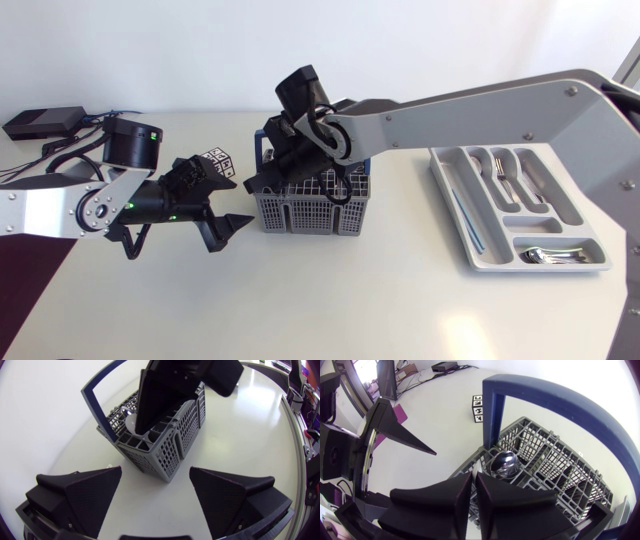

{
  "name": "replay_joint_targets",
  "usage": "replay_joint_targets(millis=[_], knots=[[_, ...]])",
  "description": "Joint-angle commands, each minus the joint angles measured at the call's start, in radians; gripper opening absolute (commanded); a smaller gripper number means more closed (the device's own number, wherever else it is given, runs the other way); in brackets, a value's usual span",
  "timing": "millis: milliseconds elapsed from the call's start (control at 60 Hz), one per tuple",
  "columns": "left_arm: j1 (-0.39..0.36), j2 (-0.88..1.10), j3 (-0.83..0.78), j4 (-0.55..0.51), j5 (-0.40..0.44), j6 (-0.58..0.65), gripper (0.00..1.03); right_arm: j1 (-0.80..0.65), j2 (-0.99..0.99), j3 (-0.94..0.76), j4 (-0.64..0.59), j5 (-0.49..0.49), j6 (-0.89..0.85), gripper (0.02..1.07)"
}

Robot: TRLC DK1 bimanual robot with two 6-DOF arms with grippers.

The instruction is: Transfer all utensils from the basket to the drawer tray.

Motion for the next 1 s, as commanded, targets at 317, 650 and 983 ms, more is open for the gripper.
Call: replay_joint_targets(millis=[317, 650, 983], knots=[[-0.013, -0.004, -0.033, 0.009, 0.008, -0.004, 0.94, 0.019, -0.049, -0.111, 0.075, 0.013, -0.01, 0.08], [-0.029, -0.021, -0.04, 0.009, 0.008, -0.01, 0.94, 0.025, -0.161, -0.128, 0.05, -0.025, -0.029, 0.08], [-0.03, -0.07, -0.046, 0.008, 0.008, -0.042, 0.94, -0.021, -0.342, -0.114, -0.037, -0.154, -0.043, 0.08]])
